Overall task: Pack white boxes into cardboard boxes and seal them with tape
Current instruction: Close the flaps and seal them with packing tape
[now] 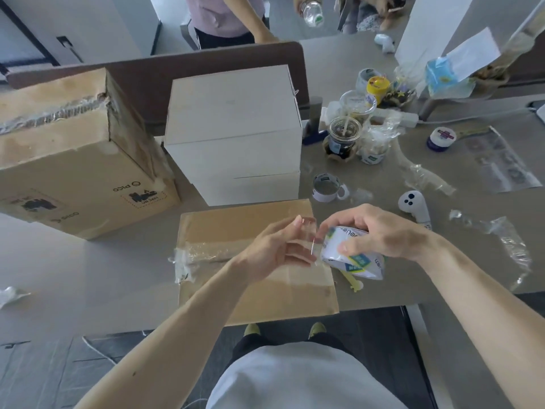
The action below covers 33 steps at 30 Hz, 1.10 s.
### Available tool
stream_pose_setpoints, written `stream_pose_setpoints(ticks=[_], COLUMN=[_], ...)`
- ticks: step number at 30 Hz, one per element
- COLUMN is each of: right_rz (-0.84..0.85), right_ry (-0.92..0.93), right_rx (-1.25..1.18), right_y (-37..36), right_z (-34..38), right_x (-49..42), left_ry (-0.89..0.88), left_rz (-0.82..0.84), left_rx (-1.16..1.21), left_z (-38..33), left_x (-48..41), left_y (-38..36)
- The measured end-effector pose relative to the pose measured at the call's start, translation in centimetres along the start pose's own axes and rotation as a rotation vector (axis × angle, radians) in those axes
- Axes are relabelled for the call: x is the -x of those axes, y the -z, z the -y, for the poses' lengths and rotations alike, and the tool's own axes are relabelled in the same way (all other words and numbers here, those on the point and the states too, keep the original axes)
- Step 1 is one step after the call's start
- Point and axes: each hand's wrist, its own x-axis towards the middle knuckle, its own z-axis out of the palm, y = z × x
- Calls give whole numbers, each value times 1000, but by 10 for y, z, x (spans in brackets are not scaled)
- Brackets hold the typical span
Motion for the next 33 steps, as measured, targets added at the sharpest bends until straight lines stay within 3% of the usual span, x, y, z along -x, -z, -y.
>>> stream_pose_setpoints(ticks=[4, 11, 15, 19, 23, 33], right_rz=[14, -26, -183, -329, -315, -256], right_ry=[15, -79, -40, -56, 81, 54], right_rx=[30, 235, 336, 651, 595, 481], right_y=[-21, -55, -78, -109, -135, -161], right_z=[10, 20, 26, 23, 25, 37], right_x=[-17, -54, -85, -124, -157, -193], left_ry=[-50, -224, -183, -113, -53, -23], left_rz=[15, -459, -634, -756, -908, -898], left_rx=[17, -191, -320, -376, -384, -222], left_z=[-2, -1, 2, 5, 23, 52], left_x=[22, 63, 90, 114, 134, 139], left_y=[12, 54, 88, 130, 172, 217])
